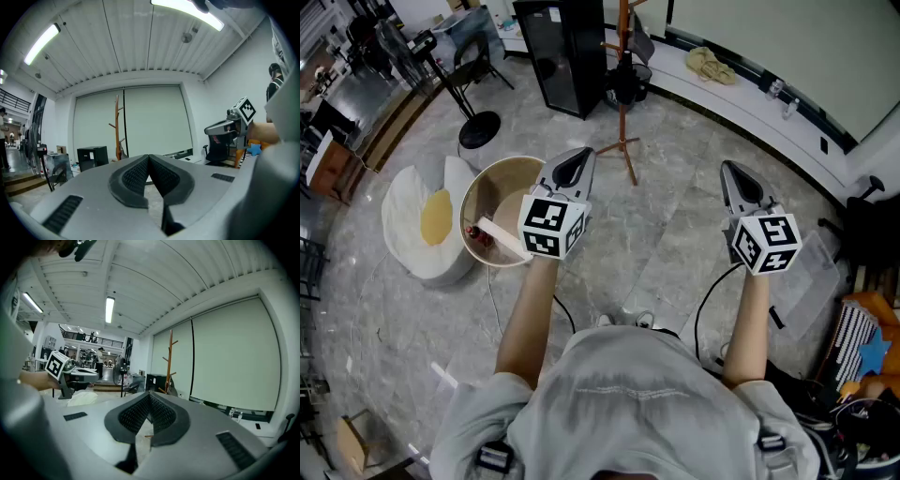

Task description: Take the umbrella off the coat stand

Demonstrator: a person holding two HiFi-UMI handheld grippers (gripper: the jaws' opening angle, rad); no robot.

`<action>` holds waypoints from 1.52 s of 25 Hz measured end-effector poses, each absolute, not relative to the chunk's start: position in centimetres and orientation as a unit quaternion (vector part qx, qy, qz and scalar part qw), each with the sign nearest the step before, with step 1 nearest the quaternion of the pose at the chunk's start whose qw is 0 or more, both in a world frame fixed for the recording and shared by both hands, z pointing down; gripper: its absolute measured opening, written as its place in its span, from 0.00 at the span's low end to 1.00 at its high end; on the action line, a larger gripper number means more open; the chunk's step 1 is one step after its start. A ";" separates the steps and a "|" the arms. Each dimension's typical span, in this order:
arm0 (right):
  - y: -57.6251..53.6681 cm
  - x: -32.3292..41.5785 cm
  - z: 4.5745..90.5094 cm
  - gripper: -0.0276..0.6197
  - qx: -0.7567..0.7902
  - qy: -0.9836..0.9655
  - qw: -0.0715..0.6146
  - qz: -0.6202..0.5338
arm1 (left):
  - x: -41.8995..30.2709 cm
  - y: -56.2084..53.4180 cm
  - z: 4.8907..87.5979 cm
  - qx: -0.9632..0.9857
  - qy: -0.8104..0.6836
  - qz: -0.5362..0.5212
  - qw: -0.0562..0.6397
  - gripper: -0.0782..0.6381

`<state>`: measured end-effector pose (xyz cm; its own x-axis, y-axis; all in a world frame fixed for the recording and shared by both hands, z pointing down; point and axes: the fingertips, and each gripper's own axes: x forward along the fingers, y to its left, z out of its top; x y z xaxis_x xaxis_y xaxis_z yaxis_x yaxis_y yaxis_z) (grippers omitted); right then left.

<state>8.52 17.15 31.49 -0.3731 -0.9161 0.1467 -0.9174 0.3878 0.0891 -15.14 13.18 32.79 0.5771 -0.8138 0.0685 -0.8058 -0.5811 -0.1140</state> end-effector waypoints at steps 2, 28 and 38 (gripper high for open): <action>17.2 9.1 31.6 0.08 0.553 -0.829 0.087 0.003 | -14.2 13.5 33.0 -0.891 0.449 -0.060 0.034 0.13; 6.6 17.3 36.5 0.08 0.530 -0.843 0.080 0.036 | -5.1 3.9 37.0 -0.886 0.453 -0.097 0.014 0.17; -10.6 19.8 38.5 0.08 0.545 -0.830 0.103 0.057 | -2.6 -14.7 41.2 -0.896 0.426 -0.124 -0.008 0.42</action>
<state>19.76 -10.55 38.52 -0.3848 -0.8929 0.2337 -0.9166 0.3994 0.0169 -2.55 -14.72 41.16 0.6072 -0.7609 0.2287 -0.7651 -0.6376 -0.0902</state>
